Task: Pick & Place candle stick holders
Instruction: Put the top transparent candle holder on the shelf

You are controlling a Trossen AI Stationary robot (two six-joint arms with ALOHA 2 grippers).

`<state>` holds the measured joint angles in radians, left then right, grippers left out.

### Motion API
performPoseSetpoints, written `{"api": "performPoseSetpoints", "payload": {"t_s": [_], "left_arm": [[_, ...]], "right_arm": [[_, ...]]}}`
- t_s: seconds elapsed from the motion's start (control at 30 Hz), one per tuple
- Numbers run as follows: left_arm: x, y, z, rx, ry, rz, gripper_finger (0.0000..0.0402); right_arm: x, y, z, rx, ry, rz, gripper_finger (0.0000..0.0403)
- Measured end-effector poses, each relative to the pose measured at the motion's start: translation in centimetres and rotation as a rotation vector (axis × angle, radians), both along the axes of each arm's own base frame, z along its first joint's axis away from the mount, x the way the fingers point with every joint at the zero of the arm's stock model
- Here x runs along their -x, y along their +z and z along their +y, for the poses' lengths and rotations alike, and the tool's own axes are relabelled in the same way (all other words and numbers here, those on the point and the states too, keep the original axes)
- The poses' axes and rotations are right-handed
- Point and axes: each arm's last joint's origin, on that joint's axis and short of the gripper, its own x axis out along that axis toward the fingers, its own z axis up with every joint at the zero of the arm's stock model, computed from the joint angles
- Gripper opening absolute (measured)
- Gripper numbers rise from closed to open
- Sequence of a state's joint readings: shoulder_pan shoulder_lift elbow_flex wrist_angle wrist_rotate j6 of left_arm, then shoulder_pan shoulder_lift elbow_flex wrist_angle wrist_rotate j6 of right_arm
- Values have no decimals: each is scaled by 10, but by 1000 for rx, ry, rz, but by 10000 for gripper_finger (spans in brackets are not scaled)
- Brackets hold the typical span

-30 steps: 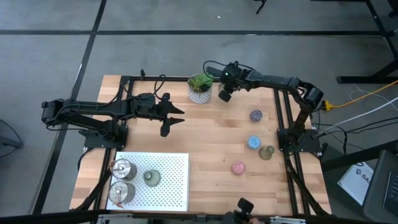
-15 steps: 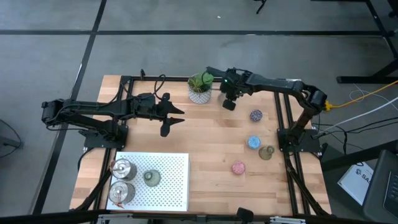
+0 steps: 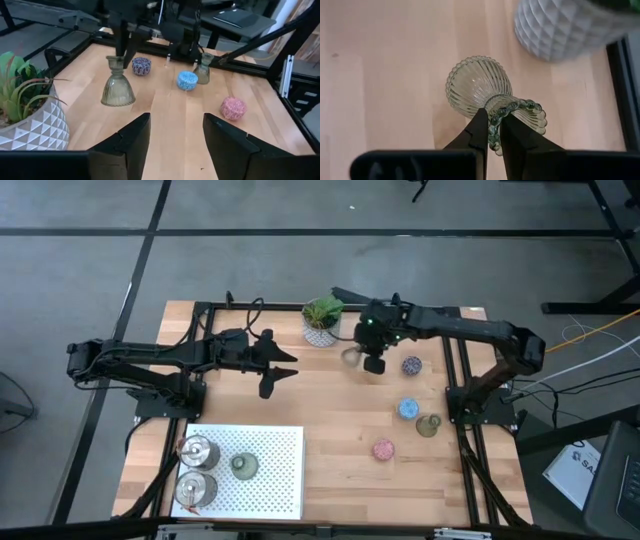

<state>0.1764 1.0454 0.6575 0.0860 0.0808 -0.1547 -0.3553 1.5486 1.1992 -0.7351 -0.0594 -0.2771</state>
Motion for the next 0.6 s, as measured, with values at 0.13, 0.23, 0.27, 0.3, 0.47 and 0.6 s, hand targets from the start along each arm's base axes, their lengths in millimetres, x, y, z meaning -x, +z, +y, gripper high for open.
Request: {"api": "performPoseSetpoints", "payload": {"t_s": [0.13, 0.23, 0.27, 0.3, 0.47, 0.6], "left_arm": [[0, 0, -1, 6, -22, -1, 203], [-1, 0, -4, -1, -35, -1, 221], [-1, 0, -5, -1, -40, -1, 227], [-1, 0, -6, -1, -42, -1, 232], [-1, 0, -9, 38, -45, -3, 254], [-3, 1, -11, 77, -44, -23, 267]], "right_arm": [[-8, 8, 21, 33, 90, -55, 30], [-14, 9, 35, 55, 167, -78, 30], [-16, 10, 40, 68, 199, -87, 30], [-17, 11, 45, 87, 228, -91, 30], [-26, 26, 66, 250, 322, -106, 30], [-34, 43, 83, 313, 390, -172, 30]]}}
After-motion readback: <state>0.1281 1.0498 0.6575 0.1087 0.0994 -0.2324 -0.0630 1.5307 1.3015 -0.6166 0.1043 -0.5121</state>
